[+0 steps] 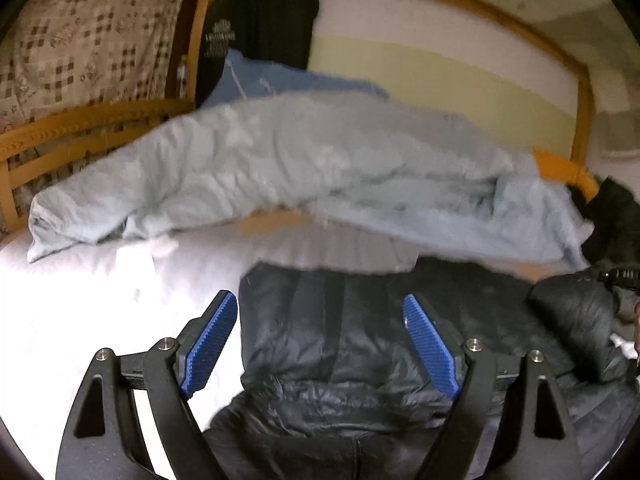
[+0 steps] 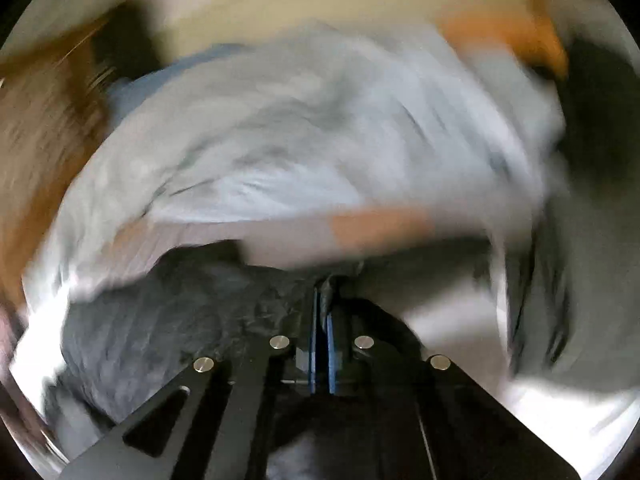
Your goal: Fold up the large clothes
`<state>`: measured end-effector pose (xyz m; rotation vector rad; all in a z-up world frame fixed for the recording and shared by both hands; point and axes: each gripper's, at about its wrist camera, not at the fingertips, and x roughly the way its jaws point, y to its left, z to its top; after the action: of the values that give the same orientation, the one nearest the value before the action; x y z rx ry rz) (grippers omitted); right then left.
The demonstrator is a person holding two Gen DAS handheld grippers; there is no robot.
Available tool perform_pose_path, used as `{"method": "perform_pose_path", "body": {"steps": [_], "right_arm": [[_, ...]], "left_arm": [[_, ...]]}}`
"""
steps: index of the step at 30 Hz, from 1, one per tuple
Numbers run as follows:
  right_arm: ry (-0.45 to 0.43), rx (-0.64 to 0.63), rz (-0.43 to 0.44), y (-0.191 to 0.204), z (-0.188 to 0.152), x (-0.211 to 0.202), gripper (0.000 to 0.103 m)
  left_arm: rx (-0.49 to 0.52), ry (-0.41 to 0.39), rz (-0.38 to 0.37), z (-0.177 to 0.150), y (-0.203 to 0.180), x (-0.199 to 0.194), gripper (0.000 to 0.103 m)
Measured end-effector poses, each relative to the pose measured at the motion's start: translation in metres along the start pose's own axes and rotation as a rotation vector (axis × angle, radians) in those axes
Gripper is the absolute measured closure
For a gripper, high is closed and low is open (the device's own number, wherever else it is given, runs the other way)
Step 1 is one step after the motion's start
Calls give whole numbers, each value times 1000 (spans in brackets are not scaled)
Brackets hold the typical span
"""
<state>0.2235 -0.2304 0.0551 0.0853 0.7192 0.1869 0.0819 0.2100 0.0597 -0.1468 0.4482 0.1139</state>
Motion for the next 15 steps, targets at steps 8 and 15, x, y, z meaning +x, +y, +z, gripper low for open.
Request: {"method": "perform_pose_path", "body": {"steps": [8, 15], "right_arm": [[20, -205, 255, 151, -37, -45, 99], [168, -208, 201, 213, -140, 3, 98]], "left_arm": [[-20, -88, -11, 16, 13, -35, 19], [-74, -90, -35, 18, 26, -42, 19]]}}
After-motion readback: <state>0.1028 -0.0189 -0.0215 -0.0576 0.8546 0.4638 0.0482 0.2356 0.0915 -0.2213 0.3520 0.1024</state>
